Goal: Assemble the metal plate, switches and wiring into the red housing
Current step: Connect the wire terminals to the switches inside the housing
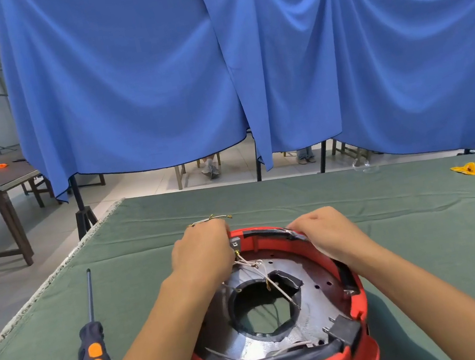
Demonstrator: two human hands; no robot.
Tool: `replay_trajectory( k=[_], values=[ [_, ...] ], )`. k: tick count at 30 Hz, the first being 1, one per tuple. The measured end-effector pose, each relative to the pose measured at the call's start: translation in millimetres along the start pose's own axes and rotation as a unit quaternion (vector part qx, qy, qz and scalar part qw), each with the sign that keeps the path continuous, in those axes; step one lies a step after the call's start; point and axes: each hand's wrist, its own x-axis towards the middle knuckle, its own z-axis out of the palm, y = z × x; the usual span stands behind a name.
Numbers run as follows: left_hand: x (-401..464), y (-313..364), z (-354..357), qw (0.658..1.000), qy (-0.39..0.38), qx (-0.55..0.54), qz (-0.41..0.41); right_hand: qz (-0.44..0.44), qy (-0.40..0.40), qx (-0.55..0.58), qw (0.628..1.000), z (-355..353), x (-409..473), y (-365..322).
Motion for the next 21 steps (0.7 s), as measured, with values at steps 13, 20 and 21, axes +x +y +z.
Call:
replay_trajectory(
  k=[13, 20, 21],
  values=[
    [3.4, -8.1, -0.8, 0.993, -0.031, -0.107, 0.022, -0.006, 0.123, 0.036, 0.992, 11.8, 48.0, 80.7],
    [4.5, -5.3, -1.5, 0.994, -0.023, -0.107, 0.016, -0.036, 0.030, -0.164, 0.985, 11.3, 52.7, 74.9],
    [4.5, -5.0, -1.4, 0.994, -0.024, -0.107, 0.016, -0.042, 0.040, -0.173, 0.983, 11.6, 51.8, 73.0]
  ],
)
